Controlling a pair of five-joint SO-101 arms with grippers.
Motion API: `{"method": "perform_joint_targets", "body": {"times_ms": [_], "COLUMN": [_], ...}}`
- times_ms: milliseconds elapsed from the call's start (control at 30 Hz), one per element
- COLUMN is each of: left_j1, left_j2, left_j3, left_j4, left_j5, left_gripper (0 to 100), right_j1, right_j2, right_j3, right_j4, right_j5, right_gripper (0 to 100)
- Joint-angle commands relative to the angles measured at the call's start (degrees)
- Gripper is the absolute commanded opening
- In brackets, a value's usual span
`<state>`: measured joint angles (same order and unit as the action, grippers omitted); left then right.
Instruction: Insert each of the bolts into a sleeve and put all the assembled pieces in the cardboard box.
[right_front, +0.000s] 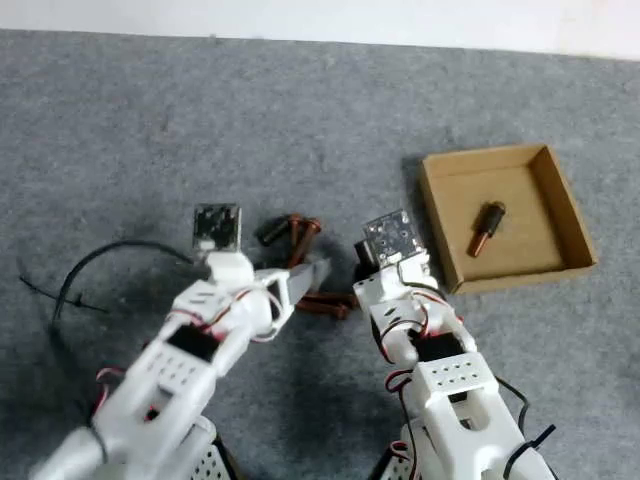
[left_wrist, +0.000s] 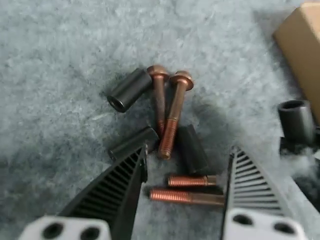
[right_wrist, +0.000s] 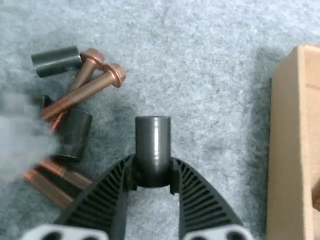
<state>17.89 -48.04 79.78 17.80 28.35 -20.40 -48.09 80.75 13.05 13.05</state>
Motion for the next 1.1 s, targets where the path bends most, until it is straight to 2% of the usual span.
{"method": "perform_joint_targets", "body": {"times_ms": [0,200,367,633,1067], "left_j1": [0.5,0.5,0.6,0.5,-0.9], "left_j2": [13.8,25.5,32.0,38.8,43.2], "left_j3": [-10.2,-17.7,-22.5,-34.0,-36.7], "left_j4": [-1.8,-1.8,-1.5,13.9,14.9], "left_j5": [-0.4,-6.7,-9.2,-9.1,-9.1], "left_gripper": [25,25,25,26,25], "right_j1": [0.8,0.8,0.8,2.9,4.3], "right_j2": [-1.5,-1.5,-1.4,-1.3,-1.2], "right_j3": [-0.5,-0.5,-0.5,-0.4,-0.3], "right_j4": [0.0,0.0,0.0,0.1,0.1], "right_j5": [-0.6,-0.6,-0.5,-0.5,-0.5], "right_gripper": [0.4,0.4,0.4,0.4,0.4]}}
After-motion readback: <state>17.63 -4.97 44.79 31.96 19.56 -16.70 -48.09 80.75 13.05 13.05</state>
